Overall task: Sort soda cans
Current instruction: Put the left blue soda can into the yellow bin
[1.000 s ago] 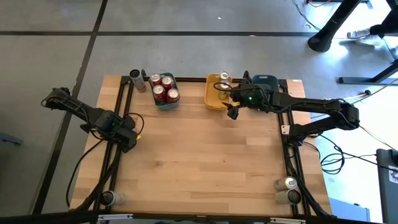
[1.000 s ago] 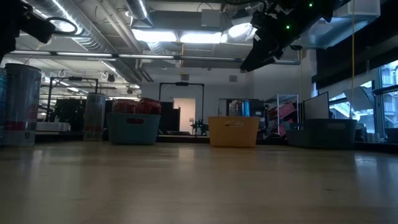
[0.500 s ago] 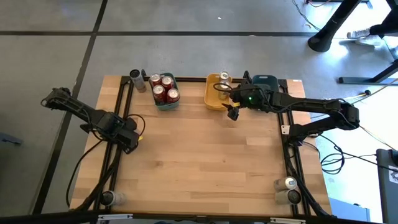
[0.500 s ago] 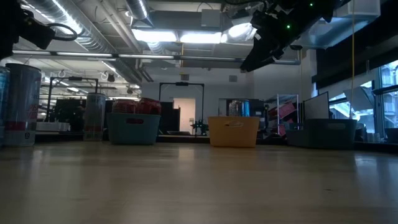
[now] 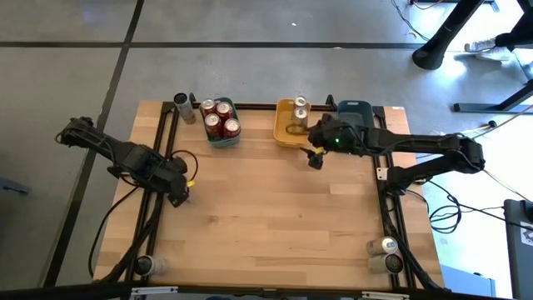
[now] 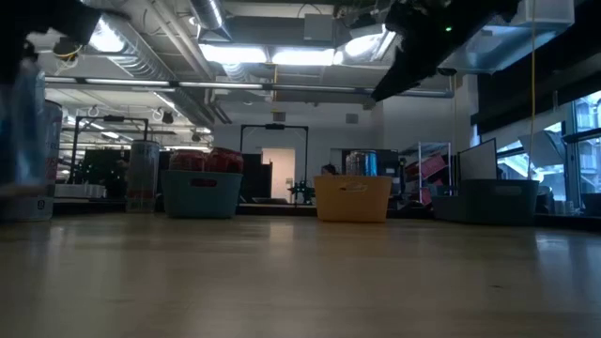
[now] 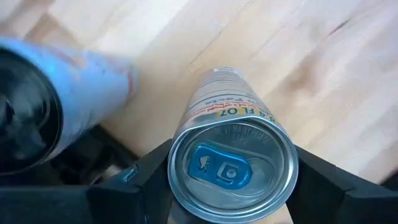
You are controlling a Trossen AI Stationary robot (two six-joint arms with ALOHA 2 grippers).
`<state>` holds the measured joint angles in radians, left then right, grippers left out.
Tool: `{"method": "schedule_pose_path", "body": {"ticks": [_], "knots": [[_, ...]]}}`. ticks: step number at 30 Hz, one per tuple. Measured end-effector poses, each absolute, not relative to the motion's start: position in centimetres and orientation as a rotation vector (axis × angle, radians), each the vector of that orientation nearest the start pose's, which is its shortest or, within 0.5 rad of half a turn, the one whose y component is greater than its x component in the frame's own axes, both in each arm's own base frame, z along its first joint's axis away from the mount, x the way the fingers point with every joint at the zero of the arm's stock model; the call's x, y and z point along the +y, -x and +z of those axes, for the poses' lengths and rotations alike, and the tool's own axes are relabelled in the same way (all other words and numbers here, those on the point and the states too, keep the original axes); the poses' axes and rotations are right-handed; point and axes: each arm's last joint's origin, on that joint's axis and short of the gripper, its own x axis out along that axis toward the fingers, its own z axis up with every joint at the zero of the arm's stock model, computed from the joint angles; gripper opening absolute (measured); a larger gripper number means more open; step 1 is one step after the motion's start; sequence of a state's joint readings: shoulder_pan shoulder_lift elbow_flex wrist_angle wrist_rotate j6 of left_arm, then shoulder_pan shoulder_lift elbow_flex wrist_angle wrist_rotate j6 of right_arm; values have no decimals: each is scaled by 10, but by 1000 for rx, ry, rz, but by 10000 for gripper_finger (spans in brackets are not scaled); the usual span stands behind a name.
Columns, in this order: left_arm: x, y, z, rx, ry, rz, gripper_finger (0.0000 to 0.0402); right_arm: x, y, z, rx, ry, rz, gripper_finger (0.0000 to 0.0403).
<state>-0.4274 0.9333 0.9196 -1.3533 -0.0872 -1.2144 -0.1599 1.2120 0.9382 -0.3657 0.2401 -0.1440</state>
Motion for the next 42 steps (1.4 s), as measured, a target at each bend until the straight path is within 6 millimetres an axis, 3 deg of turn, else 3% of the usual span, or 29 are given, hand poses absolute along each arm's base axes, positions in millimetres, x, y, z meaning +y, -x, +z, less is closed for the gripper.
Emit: {"method": "schedule_pose_path", "body": {"ticks": [5,12,21,31,42], "knots": [[-52,-128,297,1140,638,503,228,-26,-249,282,714,186,-257,317],[-54,-156,325,1000,547,466,228,-7,-249,280,725,166,-202,317],[-42,-225,346,916,411,486,228,-4,-246,257,753,94,-229,317],[13,-292,362,908,275,556,228,-5,-239,238,814,56,-277,317],[89,-334,373,859,169,638,228,-6,-206,272,774,80,-294,317]]}}
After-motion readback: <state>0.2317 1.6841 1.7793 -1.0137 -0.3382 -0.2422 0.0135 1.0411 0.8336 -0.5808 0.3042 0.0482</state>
